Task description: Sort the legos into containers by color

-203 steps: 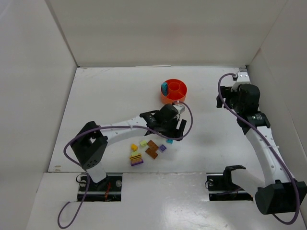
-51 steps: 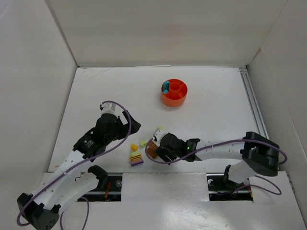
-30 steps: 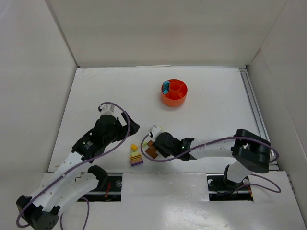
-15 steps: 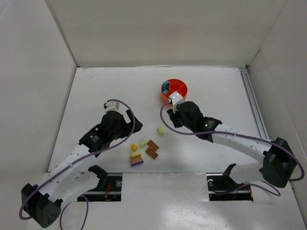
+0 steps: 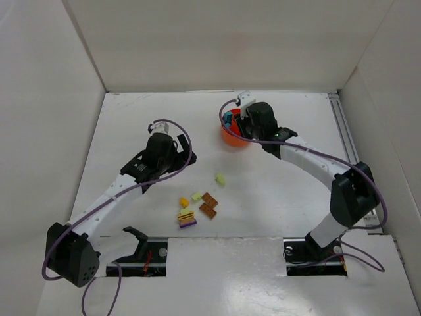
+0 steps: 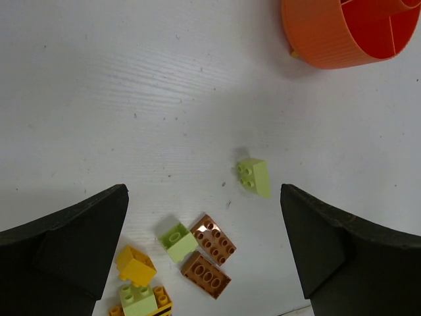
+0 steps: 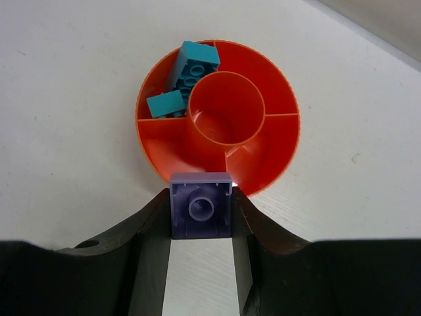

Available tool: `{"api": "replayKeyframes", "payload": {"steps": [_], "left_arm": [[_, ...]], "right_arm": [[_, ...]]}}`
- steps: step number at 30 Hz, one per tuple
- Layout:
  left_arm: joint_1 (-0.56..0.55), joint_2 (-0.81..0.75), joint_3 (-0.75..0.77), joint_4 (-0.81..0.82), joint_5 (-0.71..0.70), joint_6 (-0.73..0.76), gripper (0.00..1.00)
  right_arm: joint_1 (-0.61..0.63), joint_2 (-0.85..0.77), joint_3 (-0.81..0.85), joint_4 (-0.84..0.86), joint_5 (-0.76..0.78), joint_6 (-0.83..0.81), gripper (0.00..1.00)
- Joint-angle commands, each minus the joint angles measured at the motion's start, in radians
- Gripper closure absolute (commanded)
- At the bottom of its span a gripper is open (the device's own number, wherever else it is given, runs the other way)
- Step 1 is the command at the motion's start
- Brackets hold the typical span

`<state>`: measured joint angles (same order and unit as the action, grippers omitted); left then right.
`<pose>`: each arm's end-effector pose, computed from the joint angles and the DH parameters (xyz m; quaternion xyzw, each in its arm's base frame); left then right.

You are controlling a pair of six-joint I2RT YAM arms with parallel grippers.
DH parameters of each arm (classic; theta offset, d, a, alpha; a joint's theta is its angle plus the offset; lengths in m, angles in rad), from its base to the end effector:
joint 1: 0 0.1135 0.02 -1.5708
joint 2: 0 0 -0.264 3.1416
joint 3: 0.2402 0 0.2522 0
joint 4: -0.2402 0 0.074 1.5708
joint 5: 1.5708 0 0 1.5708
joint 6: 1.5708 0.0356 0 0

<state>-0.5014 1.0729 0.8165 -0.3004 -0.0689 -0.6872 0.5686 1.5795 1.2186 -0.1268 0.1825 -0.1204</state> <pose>0.2108 -0.1128 0.2835 -0.0977 0.8684 -0.2468 0.4189 0.3144 0.1932 0.2960 -0.2440 0.8191 0.0379 0.5178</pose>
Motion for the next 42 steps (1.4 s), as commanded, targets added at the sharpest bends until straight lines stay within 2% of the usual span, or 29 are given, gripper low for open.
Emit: {"api": "replayKeyframes", "payload": {"steps": [1,17,23,28,32,38,42], "left_arm": [[0.026,0.027,0.059,0.047,0.041,0.052,0.00],[0.073,0.110,0.081,0.057,0.101,0.106,0.00],[0.073,0.101,0.061,0.057,0.110,0.106,0.00],[0.073,0.101,0.061,0.057,0.129,0.106,0.00],[0.073,0.101,0.061,0.038,0.129,0.115,0.00],[0.073,0.091,0.042,0.038,0.138,0.115,0.00],[0.073,0.091,0.042,0.038,0.149,0.115,0.00]], "right_arm": [[-0.004,0.051,0.085,0.015,-0.020,-0.015,0.78],[-0.004,0.174,0.131,0.046,0.104,0.174,0.77],[-0.004,0.183,0.122,0.046,0.141,0.226,0.70],[0.016,0.230,0.143,0.046,0.164,0.248,0.69],[0.025,0.240,0.144,0.046,0.192,0.275,0.63],[0.034,0.249,0.144,0.036,0.202,0.275,0.41],[0.034,0.249,0.144,0.036,0.212,0.275,0.35]]}}
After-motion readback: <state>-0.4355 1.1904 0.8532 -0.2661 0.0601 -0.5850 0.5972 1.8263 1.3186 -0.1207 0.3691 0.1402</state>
